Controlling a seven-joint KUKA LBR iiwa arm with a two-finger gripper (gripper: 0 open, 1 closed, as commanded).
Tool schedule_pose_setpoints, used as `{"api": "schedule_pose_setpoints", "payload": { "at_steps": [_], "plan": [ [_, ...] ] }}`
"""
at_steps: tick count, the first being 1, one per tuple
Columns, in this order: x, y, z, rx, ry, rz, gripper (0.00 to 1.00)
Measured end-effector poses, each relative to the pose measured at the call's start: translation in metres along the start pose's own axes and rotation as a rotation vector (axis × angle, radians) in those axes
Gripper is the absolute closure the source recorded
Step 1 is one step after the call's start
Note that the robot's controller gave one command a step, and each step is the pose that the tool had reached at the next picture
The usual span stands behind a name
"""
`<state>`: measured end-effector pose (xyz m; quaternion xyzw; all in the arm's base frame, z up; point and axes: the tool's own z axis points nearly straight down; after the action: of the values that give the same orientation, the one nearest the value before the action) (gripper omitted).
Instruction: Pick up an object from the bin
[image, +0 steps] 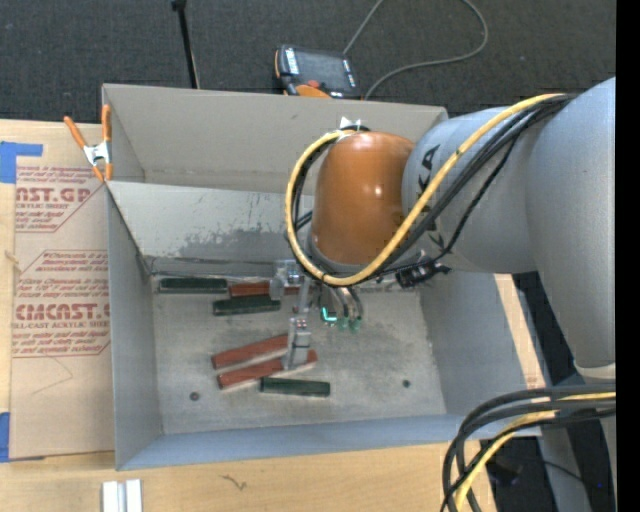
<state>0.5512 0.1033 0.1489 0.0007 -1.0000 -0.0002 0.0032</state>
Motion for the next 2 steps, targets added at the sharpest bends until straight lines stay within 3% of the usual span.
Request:
{"api": "schedule_pose_setpoints", "payload": {
  "at_steps": [1, 2],
  "plan": [
    [0.0276, -0.0105, 0.083, 0.0, 0.001, -0.011, 0.0],
    [0.0237, -0.0101, 0.0759, -0.002, -0.006, -0.011, 1.0]
  ]
}}
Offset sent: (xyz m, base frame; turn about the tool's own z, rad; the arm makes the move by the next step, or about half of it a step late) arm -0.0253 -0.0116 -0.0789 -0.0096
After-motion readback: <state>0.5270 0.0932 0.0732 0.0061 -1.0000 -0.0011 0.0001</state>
